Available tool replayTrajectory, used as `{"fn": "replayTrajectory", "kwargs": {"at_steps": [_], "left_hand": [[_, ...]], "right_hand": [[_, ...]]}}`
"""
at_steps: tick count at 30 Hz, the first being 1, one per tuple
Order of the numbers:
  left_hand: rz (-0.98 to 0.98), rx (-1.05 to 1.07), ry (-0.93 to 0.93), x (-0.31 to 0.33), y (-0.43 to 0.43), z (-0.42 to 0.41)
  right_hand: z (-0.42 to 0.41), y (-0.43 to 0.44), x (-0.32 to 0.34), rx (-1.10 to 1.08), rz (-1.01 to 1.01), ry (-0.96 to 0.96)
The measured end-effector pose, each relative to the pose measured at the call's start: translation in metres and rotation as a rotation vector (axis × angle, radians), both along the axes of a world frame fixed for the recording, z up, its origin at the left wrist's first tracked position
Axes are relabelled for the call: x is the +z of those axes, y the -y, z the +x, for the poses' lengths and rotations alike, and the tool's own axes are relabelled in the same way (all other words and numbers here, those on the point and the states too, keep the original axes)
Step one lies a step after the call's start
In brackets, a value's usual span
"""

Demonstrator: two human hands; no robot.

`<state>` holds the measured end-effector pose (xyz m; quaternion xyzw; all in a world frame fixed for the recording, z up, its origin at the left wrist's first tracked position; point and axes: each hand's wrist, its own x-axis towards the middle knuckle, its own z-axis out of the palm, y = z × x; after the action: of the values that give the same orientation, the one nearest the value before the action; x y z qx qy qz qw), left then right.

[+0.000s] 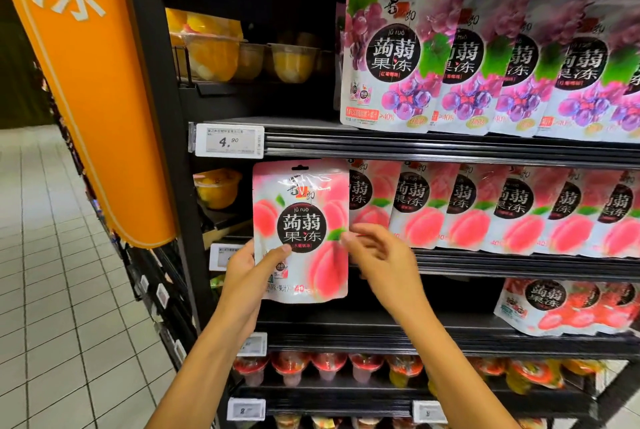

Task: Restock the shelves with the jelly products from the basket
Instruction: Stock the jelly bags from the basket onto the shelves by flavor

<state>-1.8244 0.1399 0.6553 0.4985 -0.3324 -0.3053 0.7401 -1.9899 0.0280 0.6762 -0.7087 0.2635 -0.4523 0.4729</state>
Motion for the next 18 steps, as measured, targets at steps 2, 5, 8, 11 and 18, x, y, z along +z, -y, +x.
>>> {"fn": "replayTrajectory", "kwargs": {"at_steps": [2,5,8,11,18], "left_hand": [[-0.016,-0.017,0.022,0.003,0.002,-0.002],[-0.022,0.069,0.135,0.009,0.005,-0.002],[-0.060,0.224,0.261,0.015,0.005,0.000],[-0.053,0.320,0.384,0.016,0.003,-0.003],[0.024,0.404,0.538,0.008,-0.007,-0.012]], "right_hand": [[0.010,-0.009,0.000,0.201,0.042,0.013],[0.019,-0.010,0.003,0.214,0.074,0.111],[0.026,-0.008,0.006,0.198,0.154,0.169],[0.032,-0.009,0.000,0.172,0.197,0.154],[0.035,-0.008,-0.006,0.116,0.255,0.174]]}}
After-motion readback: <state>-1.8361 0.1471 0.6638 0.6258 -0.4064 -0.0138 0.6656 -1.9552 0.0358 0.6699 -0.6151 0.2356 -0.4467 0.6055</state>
